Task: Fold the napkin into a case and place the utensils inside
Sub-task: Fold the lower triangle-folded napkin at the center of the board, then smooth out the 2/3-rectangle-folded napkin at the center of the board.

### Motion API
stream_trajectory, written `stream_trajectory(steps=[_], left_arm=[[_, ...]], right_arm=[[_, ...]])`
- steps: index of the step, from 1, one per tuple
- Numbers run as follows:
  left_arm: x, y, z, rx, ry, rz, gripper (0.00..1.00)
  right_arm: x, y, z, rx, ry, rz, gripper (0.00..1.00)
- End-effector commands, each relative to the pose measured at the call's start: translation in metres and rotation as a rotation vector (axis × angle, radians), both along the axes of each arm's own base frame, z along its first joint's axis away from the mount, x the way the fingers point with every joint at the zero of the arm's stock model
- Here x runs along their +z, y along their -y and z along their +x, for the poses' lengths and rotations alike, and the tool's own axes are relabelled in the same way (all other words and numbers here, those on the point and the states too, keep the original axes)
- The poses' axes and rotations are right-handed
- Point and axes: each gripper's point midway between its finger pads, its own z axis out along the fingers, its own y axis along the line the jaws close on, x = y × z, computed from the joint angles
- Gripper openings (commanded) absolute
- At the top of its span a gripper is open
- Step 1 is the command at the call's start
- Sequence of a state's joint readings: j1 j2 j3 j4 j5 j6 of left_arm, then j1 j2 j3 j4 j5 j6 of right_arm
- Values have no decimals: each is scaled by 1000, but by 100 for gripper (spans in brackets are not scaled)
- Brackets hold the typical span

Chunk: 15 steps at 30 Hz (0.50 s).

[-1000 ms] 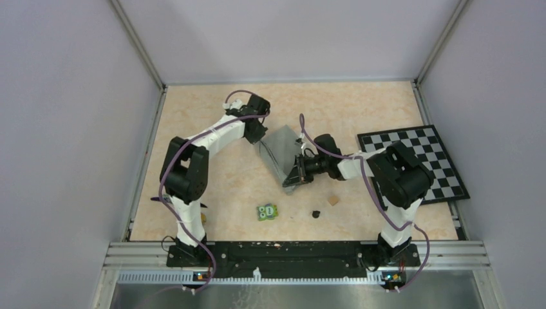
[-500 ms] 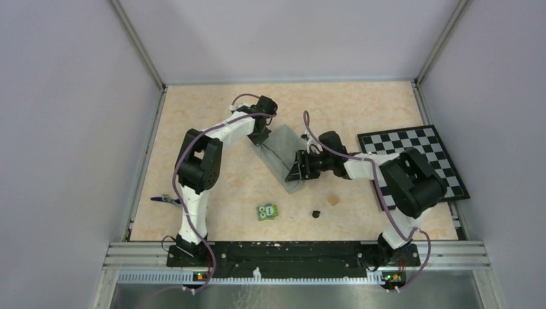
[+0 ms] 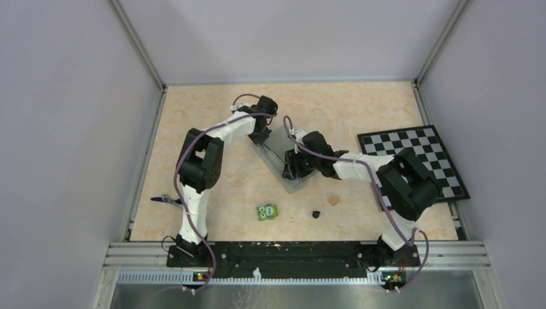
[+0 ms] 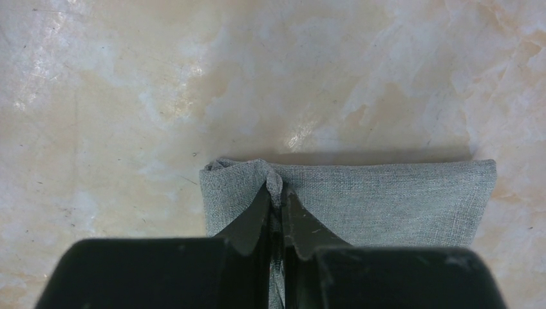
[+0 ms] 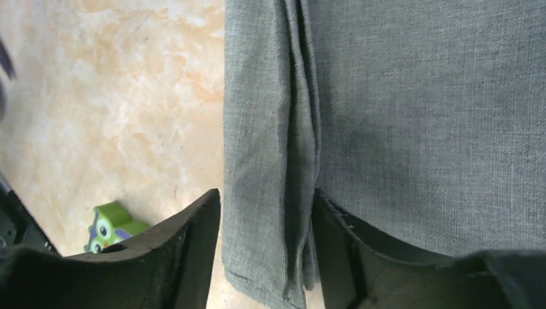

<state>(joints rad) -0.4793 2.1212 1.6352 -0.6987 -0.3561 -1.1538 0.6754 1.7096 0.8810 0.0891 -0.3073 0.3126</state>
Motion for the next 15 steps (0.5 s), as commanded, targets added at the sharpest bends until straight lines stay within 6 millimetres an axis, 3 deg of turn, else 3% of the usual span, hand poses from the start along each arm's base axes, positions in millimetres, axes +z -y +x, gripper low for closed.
stream_trajectory(steps=[1,4,8,10,15], left_arm=[[7,4,12,9,32,-26,12],[17,8,14,-19,55,-51,21],[38,14,15,-90,111,-106,42],[52,19,13,-155,146,-156,53],[92,28,1,-370,262,-282,80]], right_arm=[[-7,7,27,-68,71,-121,43],[-12,15,35,-117,84,-165,18],[-11,12,41,-110,99,-170,4],[-11,10,44,-99,104,-174,0],[-13,6,45,-72,81,-154,0]])
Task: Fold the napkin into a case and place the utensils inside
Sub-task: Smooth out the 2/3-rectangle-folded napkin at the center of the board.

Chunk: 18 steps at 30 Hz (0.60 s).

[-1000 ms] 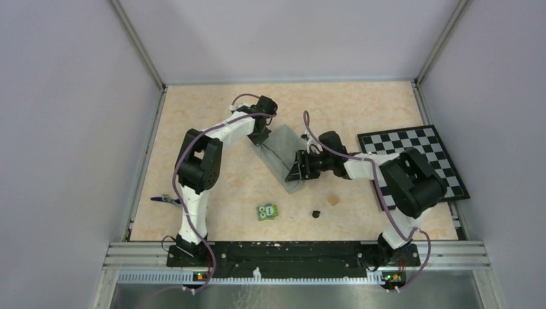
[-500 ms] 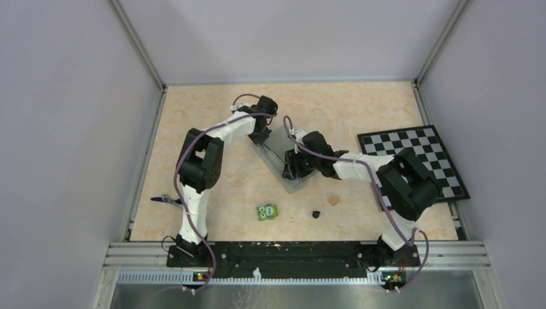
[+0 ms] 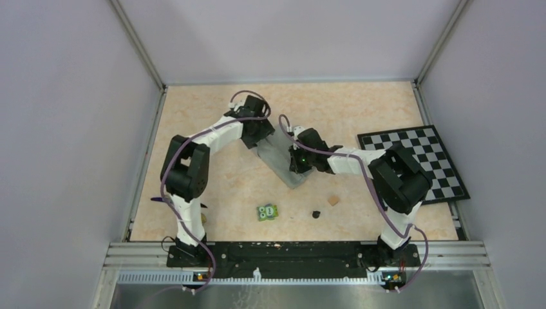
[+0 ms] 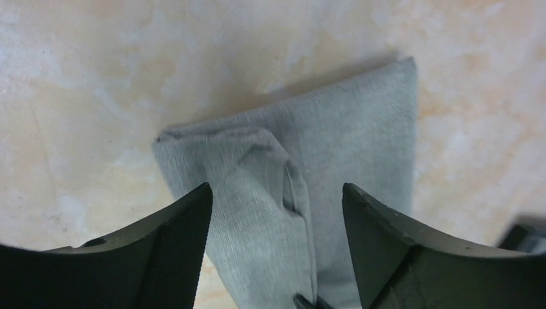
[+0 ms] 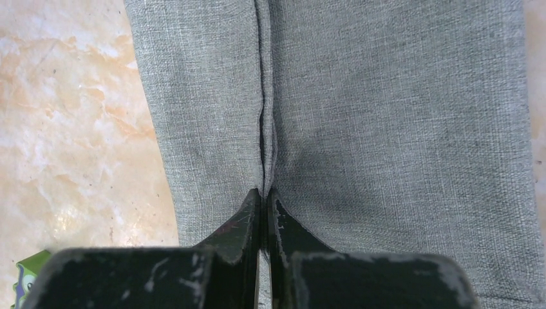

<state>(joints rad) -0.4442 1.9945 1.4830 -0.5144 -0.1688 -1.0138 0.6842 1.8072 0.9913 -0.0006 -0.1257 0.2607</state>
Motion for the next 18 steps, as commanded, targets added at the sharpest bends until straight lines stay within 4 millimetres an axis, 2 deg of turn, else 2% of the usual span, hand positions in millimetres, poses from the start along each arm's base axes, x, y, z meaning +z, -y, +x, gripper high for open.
stream_trajectory(steps=[1,3,5,6,8,11,13,16,18], left_arm=[[80,16,3,-240,242,-170,85],[89,12,-6,-302,300,-225,90],[93,8,-14,-365,353,-289,88],[96,6,-16,-389,393,-319,83],[91,1,-19,-431,427,-393,66],[82,-3,-17,-485,451,-522,31],[78,-1,-14,-536,467,-610,17],[72,2,-5,-567,499,-667,4],[63,3,0,-566,502,-677,2]], right_arm=[[8,-5,13,13,26,14,0],[8,-3,14,4,23,20,0],[9,-1,16,0,19,29,0],[10,-1,16,-1,15,35,0],[9,0,18,-7,8,46,0],[11,0,21,-7,-1,66,0],[11,-1,21,-2,-5,74,0],[10,-3,22,1,-11,77,0],[10,-4,23,2,-15,77,0]])
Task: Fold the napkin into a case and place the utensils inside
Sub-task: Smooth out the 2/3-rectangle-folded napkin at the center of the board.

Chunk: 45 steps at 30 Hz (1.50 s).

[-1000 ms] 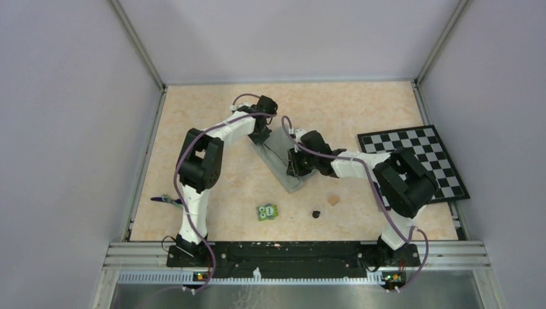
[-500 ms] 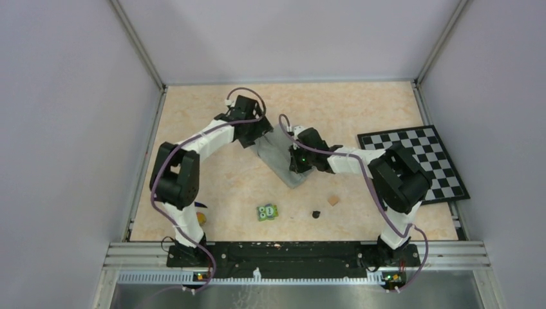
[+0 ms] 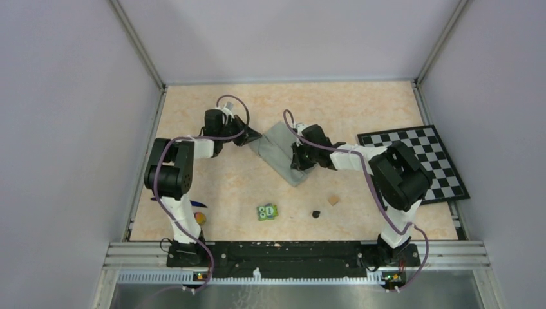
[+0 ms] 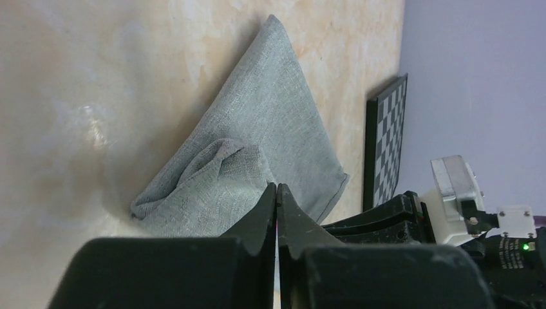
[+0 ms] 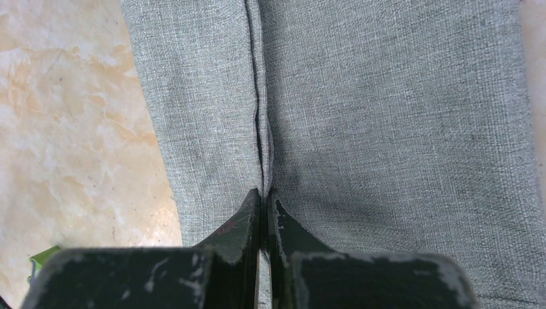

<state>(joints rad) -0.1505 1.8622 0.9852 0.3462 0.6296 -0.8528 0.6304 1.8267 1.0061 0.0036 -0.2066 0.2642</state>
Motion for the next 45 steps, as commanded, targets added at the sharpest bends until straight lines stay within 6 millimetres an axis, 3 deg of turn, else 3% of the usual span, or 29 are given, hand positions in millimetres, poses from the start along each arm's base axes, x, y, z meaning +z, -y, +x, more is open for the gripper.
stream_trajectory(steps=[1,10,12,15,18,20,22,29,32,36,38,45], left_arm=[[19,20,6,-124,149,-116,2],[-53,6,24,-25,-20,-68,0],[-64,-1,27,-1,-48,-65,0],[-74,-4,27,10,-85,-64,0],[-80,-3,26,8,-110,-72,0],[-83,-3,25,11,-129,-72,0],[-84,-3,25,8,-139,-71,0],[-86,-6,23,-13,-157,-36,0],[-86,-6,23,-19,-159,-36,0],[-88,-9,25,-19,-169,-14,0],[-90,-10,27,-21,-174,3,0],[-98,-14,32,-20,-193,35,0]], right_arm=[[9,-9,14,4,20,30,0],[12,-8,17,8,20,4,2],[17,-1,23,-9,52,-58,12],[41,-2,35,-26,140,-105,37],[69,-49,32,97,100,109,53],[83,-88,23,244,-5,330,54],[91,-116,21,331,-73,491,55],[62,-145,32,415,-189,598,58],[43,-140,37,387,-235,571,57],[21,-110,25,310,-323,518,55],[8,-89,3,291,-371,459,55],[14,-31,-62,235,-412,407,55]])
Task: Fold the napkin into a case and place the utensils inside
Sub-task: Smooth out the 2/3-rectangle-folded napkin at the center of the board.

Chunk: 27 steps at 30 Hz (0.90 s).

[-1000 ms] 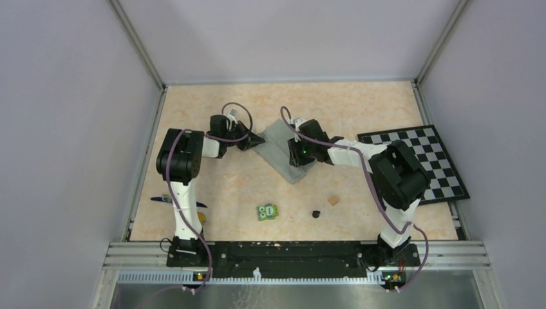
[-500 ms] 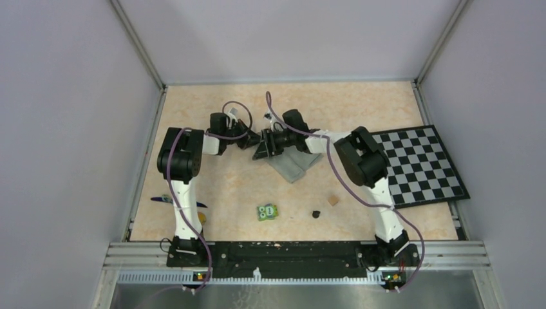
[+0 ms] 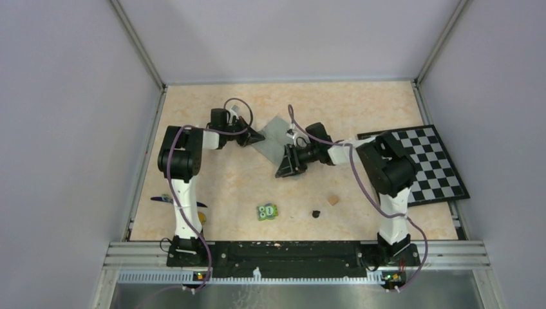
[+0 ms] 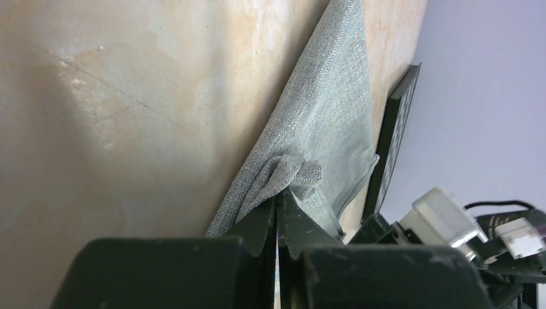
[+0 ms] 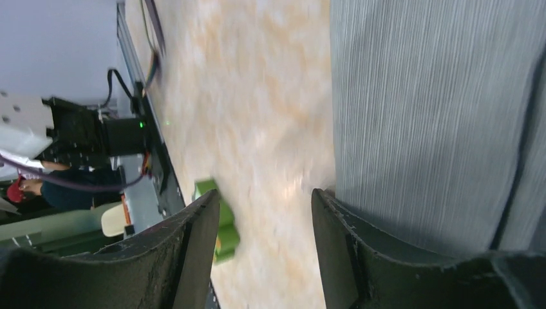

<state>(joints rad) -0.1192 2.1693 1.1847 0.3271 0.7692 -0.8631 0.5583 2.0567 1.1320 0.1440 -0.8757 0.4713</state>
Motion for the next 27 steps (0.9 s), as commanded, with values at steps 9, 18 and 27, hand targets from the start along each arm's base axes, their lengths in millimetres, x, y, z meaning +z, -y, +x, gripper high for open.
stream_trajectory(steps=[9,18,27], left_arm=[[19,-4,8,-49,88,64,34],[64,9,18,-81,159,-37,30],[34,10,36,-61,125,-82,24]], right_arm=[[39,68,-37,-101,94,-80,55],[62,31,51,-226,131,35,43],[12,25,71,-254,84,-26,32]])
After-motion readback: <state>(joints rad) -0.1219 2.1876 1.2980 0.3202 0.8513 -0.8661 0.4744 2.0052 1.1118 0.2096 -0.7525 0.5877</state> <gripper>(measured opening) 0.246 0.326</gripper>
